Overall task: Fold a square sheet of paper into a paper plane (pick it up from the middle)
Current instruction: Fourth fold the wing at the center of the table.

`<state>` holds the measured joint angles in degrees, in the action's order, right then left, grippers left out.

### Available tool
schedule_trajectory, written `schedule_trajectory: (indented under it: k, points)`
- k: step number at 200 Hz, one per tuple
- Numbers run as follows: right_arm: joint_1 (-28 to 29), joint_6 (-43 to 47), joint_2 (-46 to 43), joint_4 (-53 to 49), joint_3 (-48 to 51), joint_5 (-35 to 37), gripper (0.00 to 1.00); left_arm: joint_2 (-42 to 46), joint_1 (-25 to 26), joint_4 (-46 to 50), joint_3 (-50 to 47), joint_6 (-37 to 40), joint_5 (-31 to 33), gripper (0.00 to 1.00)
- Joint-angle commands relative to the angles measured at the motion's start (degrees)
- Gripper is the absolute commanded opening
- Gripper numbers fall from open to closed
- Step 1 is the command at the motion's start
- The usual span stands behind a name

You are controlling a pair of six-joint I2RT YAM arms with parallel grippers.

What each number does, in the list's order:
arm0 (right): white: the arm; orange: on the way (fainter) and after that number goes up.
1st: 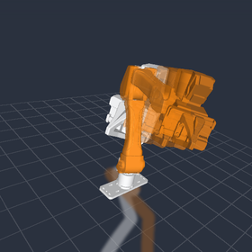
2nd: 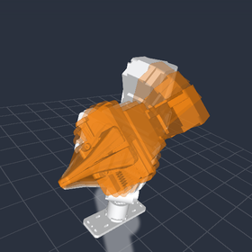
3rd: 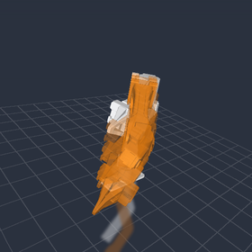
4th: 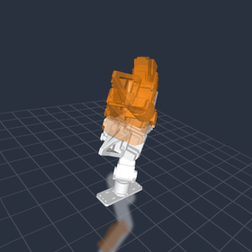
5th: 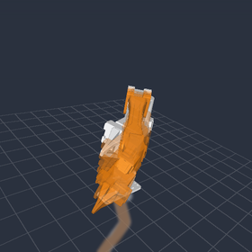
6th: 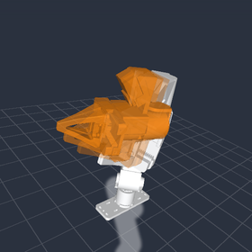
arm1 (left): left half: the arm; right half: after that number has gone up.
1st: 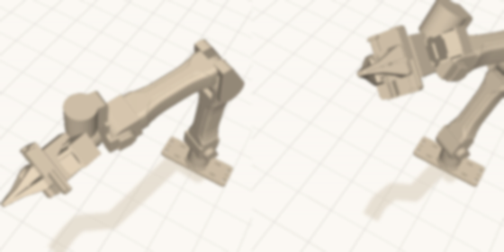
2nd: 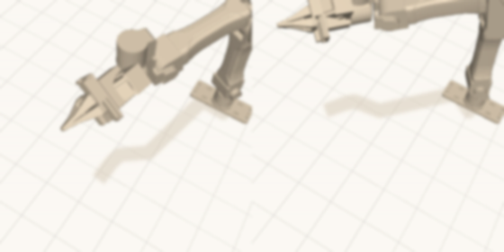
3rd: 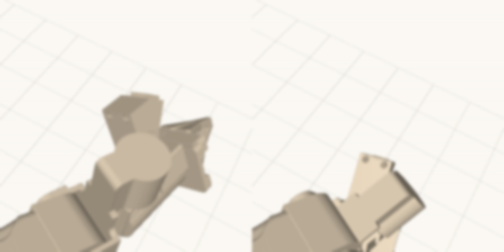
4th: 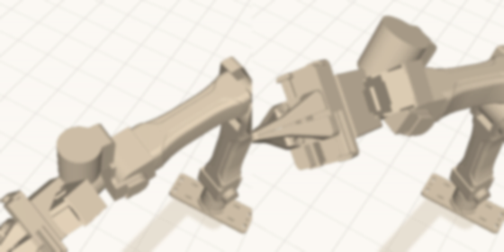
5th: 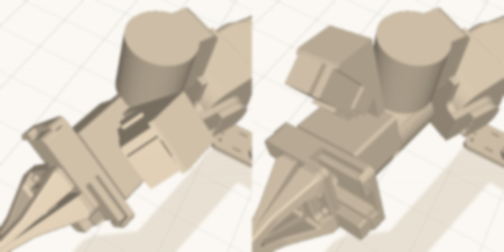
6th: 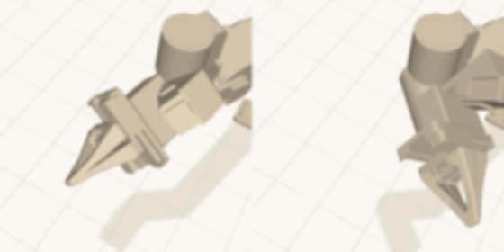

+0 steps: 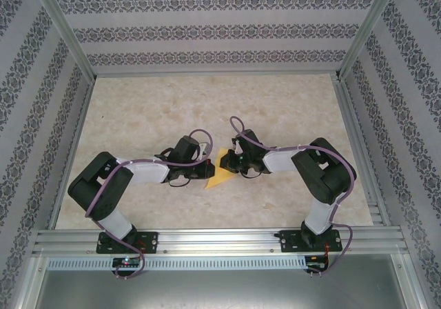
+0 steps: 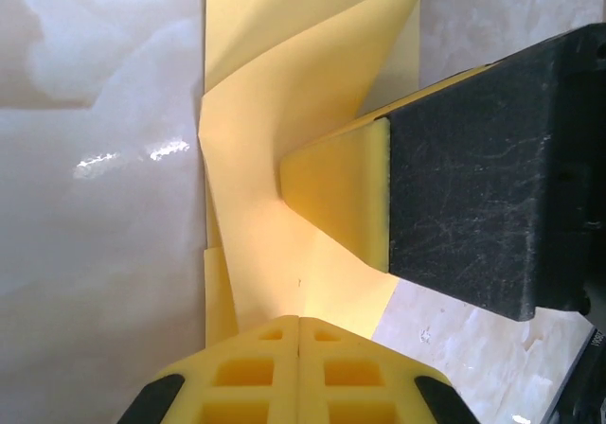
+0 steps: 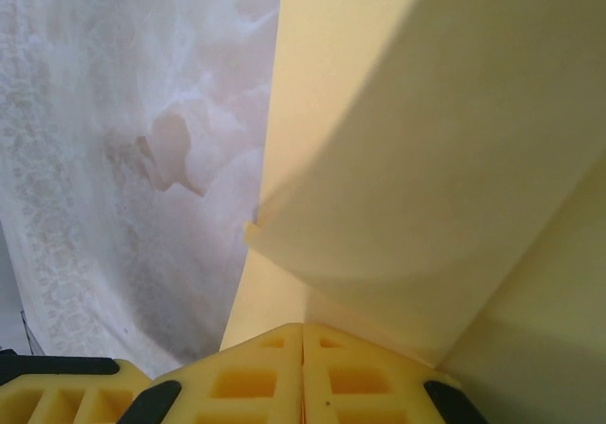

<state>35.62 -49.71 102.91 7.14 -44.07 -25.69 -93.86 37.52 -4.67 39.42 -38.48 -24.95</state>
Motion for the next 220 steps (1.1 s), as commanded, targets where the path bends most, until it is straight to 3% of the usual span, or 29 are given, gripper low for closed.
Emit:
schedule_trajectory:
  k: [1,76,125,171,220]
  points:
    - [0.5,-0.3,1.0,-2.9,1.6,1.7,0.08,0.8,-0.1,-3.1,-0.2,-1.3,-0.5,0.00]
    - [0.5,-0.2,0.6,-2.1,1.6,0.8,0.08,-4.7,-0.1,-3.7,2.3,-1.5,-1.7,0.00]
    - [-0.5,1.2,-0.1,-3.0,1.1,1.0,0.08,-4.6,-0.1,2.7,2.4,-0.8,-0.3,0.00]
    - [-5.3,4.9,0.3,-5.0,-0.3,1.9,0.08,-6.4,-0.1,11.9,3.2,0.2,0.7,0.00]
    - [-11.7,8.4,2.0,-8.2,-3.5,3.7,0.08,-6.9,-0.1,13.4,2.6,0.3,1.0,0.00]
